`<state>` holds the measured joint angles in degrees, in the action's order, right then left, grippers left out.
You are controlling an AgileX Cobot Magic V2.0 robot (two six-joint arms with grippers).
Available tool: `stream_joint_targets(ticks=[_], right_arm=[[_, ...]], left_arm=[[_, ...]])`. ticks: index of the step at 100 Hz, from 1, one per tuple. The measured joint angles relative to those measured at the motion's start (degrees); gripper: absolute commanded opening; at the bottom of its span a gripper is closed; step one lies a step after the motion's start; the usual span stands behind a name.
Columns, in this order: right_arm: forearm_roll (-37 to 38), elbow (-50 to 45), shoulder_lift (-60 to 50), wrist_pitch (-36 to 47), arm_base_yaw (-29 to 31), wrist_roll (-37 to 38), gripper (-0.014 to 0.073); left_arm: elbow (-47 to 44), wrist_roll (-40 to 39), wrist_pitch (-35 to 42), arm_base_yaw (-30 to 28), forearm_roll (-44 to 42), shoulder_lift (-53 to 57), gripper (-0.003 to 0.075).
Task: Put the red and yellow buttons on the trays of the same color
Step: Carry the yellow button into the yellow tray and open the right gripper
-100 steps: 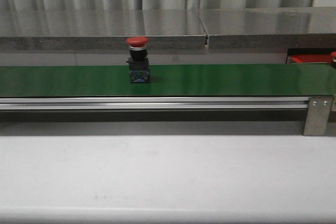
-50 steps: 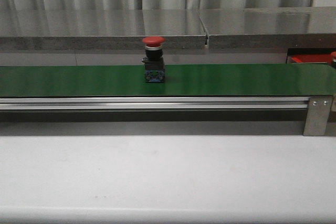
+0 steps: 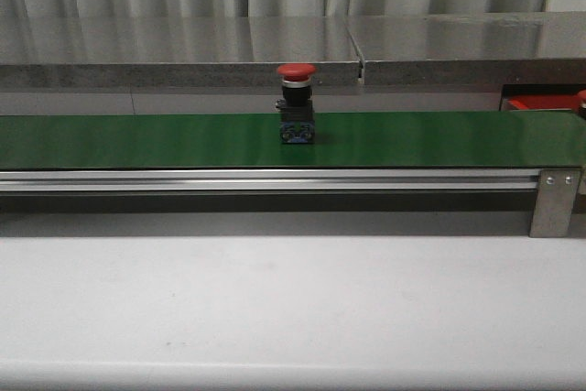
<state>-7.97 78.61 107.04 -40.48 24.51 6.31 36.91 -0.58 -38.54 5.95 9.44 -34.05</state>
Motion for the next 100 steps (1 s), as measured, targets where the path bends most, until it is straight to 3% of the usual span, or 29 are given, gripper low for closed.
stream_joint_targets(ticks=[30,49,59,100], right_arm=[[-0.6,0.0,1.9,1.4,0.0,0.0,0.0138],[-0.7,0.0,2.5,1.5,0.0,0.1,0.0372],[-0.7,0.0,2.5,1.9,0.0,0.1,0.0447],[-0.7,0.0,1.5,2.0,0.0,0.1,0.0447]], left_arm=[[0.0,0.0,0.0,0.0,0.0,0.0,-0.002],[0.0,0.0,0.0,0.0,0.0,0.0,-0.002],[0.0,0.0,0.0,0.0,0.0,0.0,-0.002],[0.0,0.0,0.0,0.0,0.0,0.0,-0.002]])
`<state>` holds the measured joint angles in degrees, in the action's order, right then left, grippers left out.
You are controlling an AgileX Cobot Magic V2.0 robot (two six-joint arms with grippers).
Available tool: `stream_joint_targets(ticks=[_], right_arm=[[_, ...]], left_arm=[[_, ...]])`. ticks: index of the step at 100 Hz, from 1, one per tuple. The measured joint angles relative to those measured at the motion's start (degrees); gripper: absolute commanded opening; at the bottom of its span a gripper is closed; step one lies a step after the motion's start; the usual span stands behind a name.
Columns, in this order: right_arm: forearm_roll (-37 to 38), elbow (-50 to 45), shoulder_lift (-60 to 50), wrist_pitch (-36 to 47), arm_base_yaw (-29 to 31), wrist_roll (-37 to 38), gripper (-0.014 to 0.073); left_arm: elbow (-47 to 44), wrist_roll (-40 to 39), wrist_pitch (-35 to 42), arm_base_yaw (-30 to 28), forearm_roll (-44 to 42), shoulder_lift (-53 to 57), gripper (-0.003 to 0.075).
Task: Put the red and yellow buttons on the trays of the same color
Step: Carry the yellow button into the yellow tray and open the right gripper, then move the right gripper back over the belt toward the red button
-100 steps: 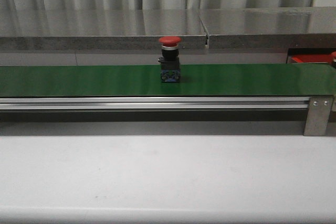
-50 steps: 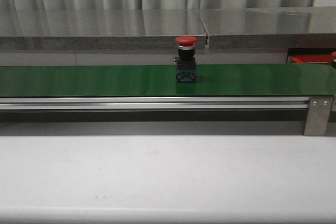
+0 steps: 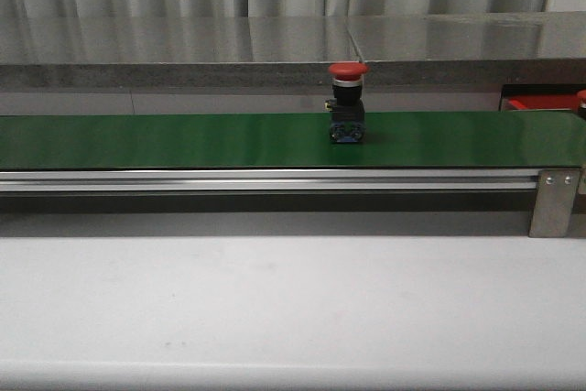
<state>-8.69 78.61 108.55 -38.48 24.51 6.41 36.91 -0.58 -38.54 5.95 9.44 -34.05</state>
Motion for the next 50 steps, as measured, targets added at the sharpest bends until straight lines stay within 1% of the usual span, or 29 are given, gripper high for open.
stream_joint_targets(ticks=[13,27,35,40,50], right_arm=[[0.5,0.0,-2.3,0.0,0.0,0.0,0.0447],[3.6,0.0,-5.3,-1.4,0.0,-0.1,0.044],[5.9,0.0,-7.2,-2.7,-0.4,-1.0,0.0404],[6.8,0.0,-8.7,-3.3,-1.0,-1.9,0.0367],[7.2,0.0,-11.4,-4.7,-2.7,-3.7,0.0319]], left_arm=[[0.0,0.0,0.0,0.0,0.0,0.0,-0.002],[0.0,0.0,0.0,0.0,0.0,0.0,-0.002],[0.0,0.0,0.0,0.0,0.0,0.0,-0.002],[0.0,0.0,0.0,0.0,0.0,0.0,-0.002],[0.0,0.0,0.0,0.0,0.0,0.0,-0.002]])
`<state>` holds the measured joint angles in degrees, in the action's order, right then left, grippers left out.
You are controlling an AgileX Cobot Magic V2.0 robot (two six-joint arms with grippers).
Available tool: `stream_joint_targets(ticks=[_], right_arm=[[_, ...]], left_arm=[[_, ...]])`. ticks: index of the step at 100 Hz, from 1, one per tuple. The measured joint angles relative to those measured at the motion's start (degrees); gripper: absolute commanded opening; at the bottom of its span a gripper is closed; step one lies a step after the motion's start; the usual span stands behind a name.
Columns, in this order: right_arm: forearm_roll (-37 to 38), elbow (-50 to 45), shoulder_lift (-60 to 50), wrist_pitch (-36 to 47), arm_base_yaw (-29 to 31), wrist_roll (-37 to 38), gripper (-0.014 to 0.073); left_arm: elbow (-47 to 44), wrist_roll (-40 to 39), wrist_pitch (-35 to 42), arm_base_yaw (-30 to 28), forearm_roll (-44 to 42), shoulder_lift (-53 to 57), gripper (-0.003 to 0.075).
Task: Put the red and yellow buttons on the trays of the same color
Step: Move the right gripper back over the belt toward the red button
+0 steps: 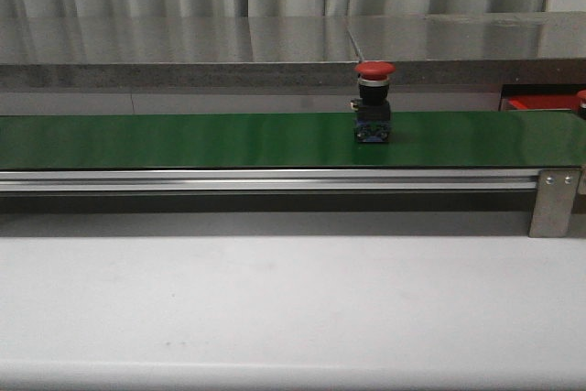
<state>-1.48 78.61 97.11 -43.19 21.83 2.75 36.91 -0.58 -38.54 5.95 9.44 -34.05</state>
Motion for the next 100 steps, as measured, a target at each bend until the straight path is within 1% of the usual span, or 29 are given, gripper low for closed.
stream_joint_targets(ticks=[15,24,39,45,62,73,88,100], right_arm=[[0.0,0.0,-3.1,-2.5,-3.2,-0.9,0.0344],[0.0,0.0,-4.0,-4.0,-5.7,-1.4,0.0395],[-0.4,0.8,-4.2,-6.0,-10.8,-2.3,0.0514],[-1.0,1.4,-4.2,-6.2,-13.0,-2.8,0.0539],[-3.5,5.1,-3.5,-7.7,-18.0,-2.8,0.0545],[-6.1,8.4,-1.2,-9.7,-20.6,-5.1,0.0548],[-9.0,12.4,2.8,-12.6,-23.8,-7.9,0.059],[-10.8,15.4,5.1,-14.1,-26.2,-9.9,0.0591]], left_arm=[[0.0,0.0,0.0,0.0,0.0,0.0,-0.002],[0.0,0.0,0.0,0.0,0.0,0.0,-0.002],[0.0,0.0,0.0,0.0,0.0,0.0,-0.002],[0.0,0.0,0.0,0.0,0.0,0.0,-0.002],[0.0,0.0,0.0,0.0,0.0,0.0,-0.002],[0.0,0.0,0.0,0.0,0.0,0.0,-0.002],[0.0,0.0,0.0,0.0,0.0,0.0,-0.002],[0.0,0.0,0.0,0.0,0.0,0.0,-0.002]])
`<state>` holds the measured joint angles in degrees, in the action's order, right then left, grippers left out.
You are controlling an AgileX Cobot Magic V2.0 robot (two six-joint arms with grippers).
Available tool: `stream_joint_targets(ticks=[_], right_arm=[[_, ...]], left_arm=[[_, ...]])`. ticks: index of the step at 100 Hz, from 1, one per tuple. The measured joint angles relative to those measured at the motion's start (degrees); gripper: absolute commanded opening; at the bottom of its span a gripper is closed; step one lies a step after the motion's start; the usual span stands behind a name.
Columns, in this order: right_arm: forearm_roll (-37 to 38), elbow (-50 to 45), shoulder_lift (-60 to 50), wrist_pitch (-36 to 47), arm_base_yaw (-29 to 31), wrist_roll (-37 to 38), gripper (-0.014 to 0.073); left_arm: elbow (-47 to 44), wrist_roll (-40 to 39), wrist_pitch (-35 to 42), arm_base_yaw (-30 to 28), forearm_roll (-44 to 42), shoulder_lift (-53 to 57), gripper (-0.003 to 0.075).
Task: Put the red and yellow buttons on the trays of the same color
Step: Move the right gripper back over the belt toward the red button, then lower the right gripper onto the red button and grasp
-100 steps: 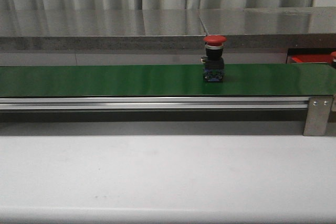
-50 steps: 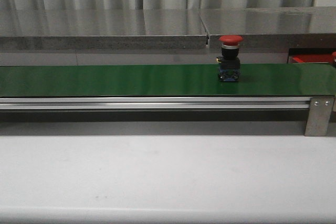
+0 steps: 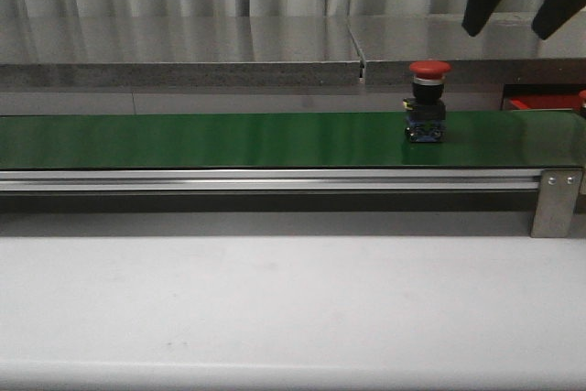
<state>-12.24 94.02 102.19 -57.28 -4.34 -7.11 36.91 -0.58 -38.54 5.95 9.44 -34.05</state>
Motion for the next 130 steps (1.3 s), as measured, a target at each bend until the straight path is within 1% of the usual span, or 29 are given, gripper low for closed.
stream_joint_targets(ticks=[26,62,69,76,83,88,93,98,115,130], right_arm=[[-2.6,2.3,2.4,-0.5,-2.8,-3.3,0.0584],[-2.3,2.4,7.5,-0.2,-3.1,-4.1,0.058],[-1.7,2.4,8.5,0.1,-3.1,-4.1,0.0526],[-1.1,2.4,9.7,0.0,-2.9,-4.1,0.0414],[-0.4,2.4,10.5,0.2,-2.5,-3.7,0.0276],[0.1,2.4,10.6,0.5,-2.2,-3.4,0.0205],[0.5,2.4,10.6,0.5,-1.8,-3.2,0.0157],[0.7,2.4,10.6,0.6,-1.7,-3.2,0.0146],[0.9,2.4,10.4,0.7,-1.1,-2.5,0.0145],[2.9,2.4,8.0,1.9,1.0,-0.2,0.0145]], left_arm=[[0.0,0.0,0.0,0.0,0.0,0.0,-0.002],[0.0,0.0,0.0,0.0,0.0,0.0,-0.002],[0.0,0.0,0.0,0.0,0.0,0.0,-0.002],[0.0,0.0,0.0,0.0,0.0,0.0,-0.002],[0.0,0.0,0.0,0.0,0.0,0.0,-0.002],[0.0,0.0,0.0,0.0,0.0,0.0,-0.002],[0.0,0.0,0.0,0.0,0.0,0.0,-0.002],[0.0,0.0,0.0,0.0,0.0,0.0,-0.002],[0.0,0.0,0.0,0.0,0.0,0.0,-0.002],[0.0,0.0,0.0,0.0,0.0,0.0,-0.002]])
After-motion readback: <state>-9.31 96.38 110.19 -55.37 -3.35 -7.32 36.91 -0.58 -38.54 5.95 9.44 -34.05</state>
